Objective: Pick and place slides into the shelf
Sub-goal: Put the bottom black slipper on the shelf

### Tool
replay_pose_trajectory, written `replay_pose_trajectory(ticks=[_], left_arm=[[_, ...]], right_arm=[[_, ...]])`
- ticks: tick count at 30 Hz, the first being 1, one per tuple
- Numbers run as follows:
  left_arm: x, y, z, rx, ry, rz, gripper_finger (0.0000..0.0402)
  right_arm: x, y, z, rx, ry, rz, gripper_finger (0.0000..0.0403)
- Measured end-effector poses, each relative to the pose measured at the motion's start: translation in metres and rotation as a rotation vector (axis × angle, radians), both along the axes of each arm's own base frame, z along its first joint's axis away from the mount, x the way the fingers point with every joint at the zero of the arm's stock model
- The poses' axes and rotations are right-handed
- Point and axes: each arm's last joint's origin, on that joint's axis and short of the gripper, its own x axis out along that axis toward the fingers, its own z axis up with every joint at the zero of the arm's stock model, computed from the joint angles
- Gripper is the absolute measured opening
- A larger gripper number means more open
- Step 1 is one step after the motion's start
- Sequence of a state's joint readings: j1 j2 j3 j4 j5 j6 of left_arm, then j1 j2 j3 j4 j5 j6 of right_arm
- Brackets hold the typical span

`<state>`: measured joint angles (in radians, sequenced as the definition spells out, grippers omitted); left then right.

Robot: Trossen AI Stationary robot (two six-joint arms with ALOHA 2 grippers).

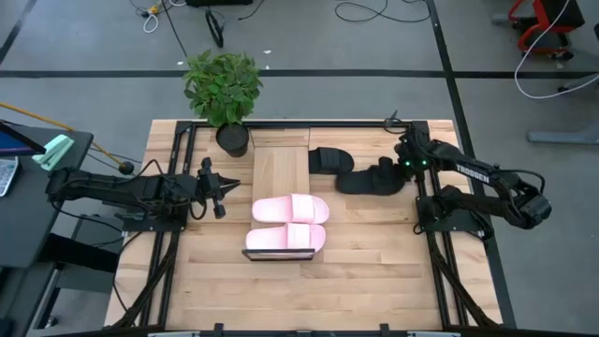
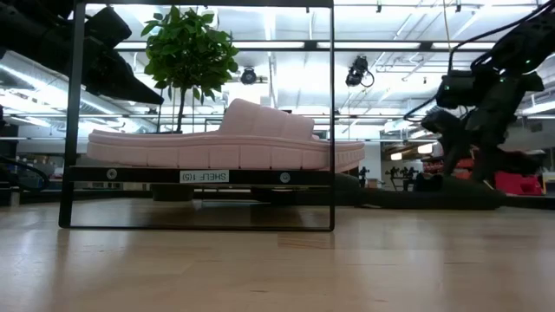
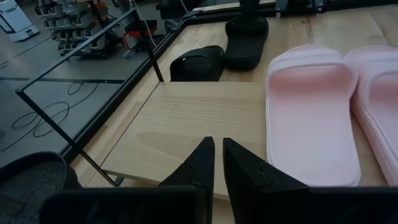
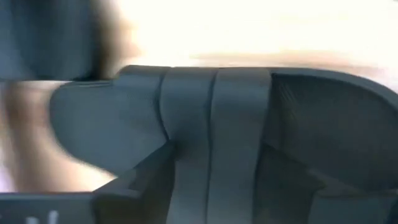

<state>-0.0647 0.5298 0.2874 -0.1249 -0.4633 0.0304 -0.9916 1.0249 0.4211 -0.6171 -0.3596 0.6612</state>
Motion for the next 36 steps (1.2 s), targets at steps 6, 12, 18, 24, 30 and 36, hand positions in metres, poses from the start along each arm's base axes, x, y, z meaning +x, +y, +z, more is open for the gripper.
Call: replay_pose_trajectory(ticks=[6,12,18,24,30,36], left_arm=[[0.0,0.001,0.0,-0.001,0.0,0.008,0.0033],[0.0,0.001,0.0,-0.001,-0.001,0.011,0.0028],[0.0,0.001,0.0,-0.001,-0.001,0.011,0.0037],[0.0,0.001,0.0,-0.001,-0.001,0.011,0.0039],[0.0,0.001,0.0,-0.002,-0.001,0.011,0.0031],[0.0,0.001,0.0,-0.012,-0.006,0.015,0.003]], right_arm=[[0.006,0.0,0.003,-0.049,-0.053,0.044,0.016],[0.007,0.0,0.003,-0.064,-0.047,0.067,0.0123],[0.007,-0.001,0.004,-0.109,-0.05,0.123,0.0104],[0.007,-0.001,0.004,-0.138,-0.04,0.167,0.0014],[0.006,0.001,0.005,-0.115,-0.04,0.16,0.0007],[0.005,0.01,0.021,-0.096,-0.049,0.157,0.0005]])
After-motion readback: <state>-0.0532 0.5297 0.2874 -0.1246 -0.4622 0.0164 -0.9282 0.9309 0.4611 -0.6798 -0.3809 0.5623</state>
